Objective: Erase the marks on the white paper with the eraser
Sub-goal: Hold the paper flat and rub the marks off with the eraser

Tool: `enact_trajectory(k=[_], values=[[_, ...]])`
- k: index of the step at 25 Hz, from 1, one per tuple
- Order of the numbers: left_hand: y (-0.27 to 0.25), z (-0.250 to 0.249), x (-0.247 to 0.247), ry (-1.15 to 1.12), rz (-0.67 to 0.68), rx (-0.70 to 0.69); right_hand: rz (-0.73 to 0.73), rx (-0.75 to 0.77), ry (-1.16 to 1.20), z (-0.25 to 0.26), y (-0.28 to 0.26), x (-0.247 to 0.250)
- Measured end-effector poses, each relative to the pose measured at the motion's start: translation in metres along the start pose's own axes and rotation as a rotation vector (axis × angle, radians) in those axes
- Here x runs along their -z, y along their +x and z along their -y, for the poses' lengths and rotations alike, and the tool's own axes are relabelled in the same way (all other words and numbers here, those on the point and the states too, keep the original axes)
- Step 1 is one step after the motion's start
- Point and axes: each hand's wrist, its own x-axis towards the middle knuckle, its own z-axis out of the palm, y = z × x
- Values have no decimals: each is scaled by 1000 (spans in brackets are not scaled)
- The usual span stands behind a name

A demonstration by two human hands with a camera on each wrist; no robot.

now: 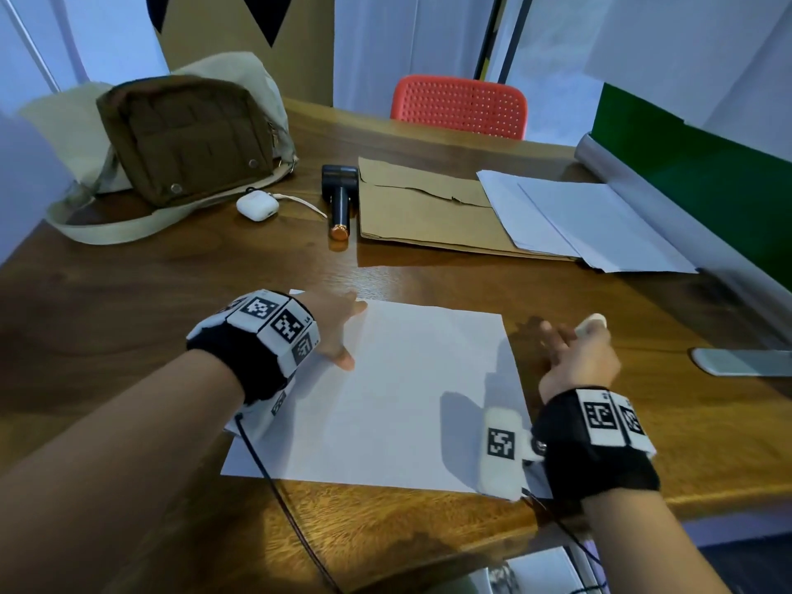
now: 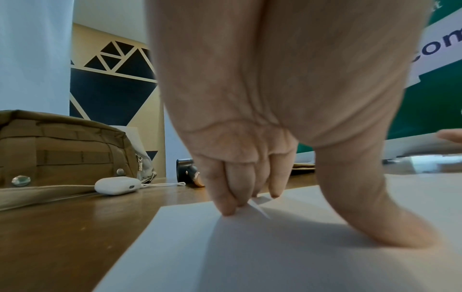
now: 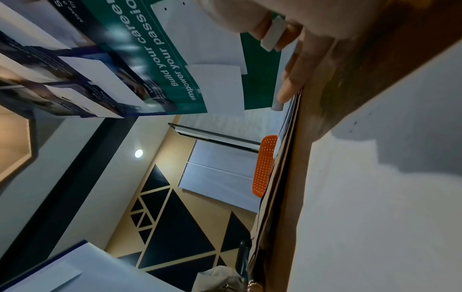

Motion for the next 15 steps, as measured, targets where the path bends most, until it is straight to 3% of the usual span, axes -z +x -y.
enact_trajectory(k=[7, 11, 15], values=[[-10, 15, 3, -494, -305, 87, 88, -172, 92, 7, 8, 24], [-11, 22, -1, -557, -294, 195, 368, -332, 41, 15, 1, 28], [-17, 21, 0, -380, -126, 511, 593, -427, -163, 6, -8, 24]])
